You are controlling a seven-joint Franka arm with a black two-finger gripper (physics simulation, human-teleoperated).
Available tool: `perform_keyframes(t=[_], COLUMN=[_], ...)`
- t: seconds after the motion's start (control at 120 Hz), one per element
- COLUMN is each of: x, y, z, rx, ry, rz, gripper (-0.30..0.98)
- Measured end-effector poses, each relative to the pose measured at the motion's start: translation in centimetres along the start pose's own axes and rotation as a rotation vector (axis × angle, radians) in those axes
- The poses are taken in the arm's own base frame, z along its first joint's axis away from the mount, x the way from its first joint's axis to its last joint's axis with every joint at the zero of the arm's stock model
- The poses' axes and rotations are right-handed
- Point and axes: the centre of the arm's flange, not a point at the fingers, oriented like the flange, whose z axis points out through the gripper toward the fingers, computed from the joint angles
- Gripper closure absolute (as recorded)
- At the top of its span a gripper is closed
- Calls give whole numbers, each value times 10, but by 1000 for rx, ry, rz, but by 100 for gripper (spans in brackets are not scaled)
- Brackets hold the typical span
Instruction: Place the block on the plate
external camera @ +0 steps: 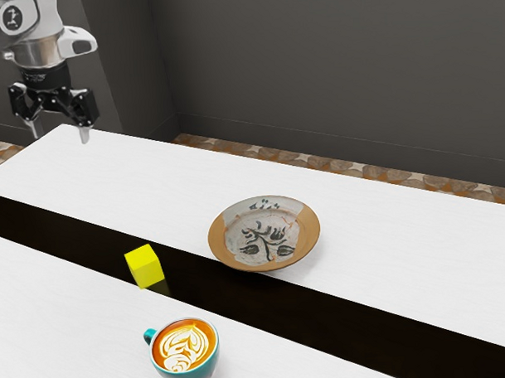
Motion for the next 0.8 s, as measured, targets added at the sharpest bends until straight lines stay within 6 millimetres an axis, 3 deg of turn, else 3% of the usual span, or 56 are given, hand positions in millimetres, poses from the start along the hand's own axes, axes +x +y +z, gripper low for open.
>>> perform_keyframes(t=[0.167,0.217,0.3,0.4,0.558,0.8], x=[3,6,10,15,8,7], y=[1,4,10,23,45,73], z=[3,13,42,91,162,234], rx=[6,12,28,46,29,22], ry=[11,0,-43,-85,-91,-54], rz=[-44,-53,-62,-67,-148,-304], gripper=[0,0,0,0,0,0])
